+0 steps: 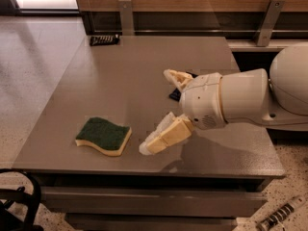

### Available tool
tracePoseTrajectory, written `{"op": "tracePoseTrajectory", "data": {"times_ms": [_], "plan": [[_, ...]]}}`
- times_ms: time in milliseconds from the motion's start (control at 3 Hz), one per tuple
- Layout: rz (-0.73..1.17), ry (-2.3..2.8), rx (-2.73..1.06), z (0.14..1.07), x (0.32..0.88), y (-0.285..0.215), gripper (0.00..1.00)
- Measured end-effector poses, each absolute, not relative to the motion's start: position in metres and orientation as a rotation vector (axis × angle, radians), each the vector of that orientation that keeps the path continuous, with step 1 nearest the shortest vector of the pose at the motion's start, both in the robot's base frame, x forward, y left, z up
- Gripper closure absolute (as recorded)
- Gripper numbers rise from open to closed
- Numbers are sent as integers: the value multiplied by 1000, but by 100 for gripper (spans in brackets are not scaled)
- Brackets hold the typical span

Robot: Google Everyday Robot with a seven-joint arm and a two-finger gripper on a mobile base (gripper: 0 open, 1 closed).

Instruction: Move sponge near rxbar chocolate

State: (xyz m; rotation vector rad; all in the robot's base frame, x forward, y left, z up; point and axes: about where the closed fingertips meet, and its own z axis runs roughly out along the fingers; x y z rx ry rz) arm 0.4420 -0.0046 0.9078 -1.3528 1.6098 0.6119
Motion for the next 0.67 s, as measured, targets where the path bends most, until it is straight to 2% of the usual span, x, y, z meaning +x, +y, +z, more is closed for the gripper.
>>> {"op": "tracePoseTrajectory", "data": {"times_ms": [667], "plan": [[684, 1595, -1343, 878, 431, 33, 0]]}}
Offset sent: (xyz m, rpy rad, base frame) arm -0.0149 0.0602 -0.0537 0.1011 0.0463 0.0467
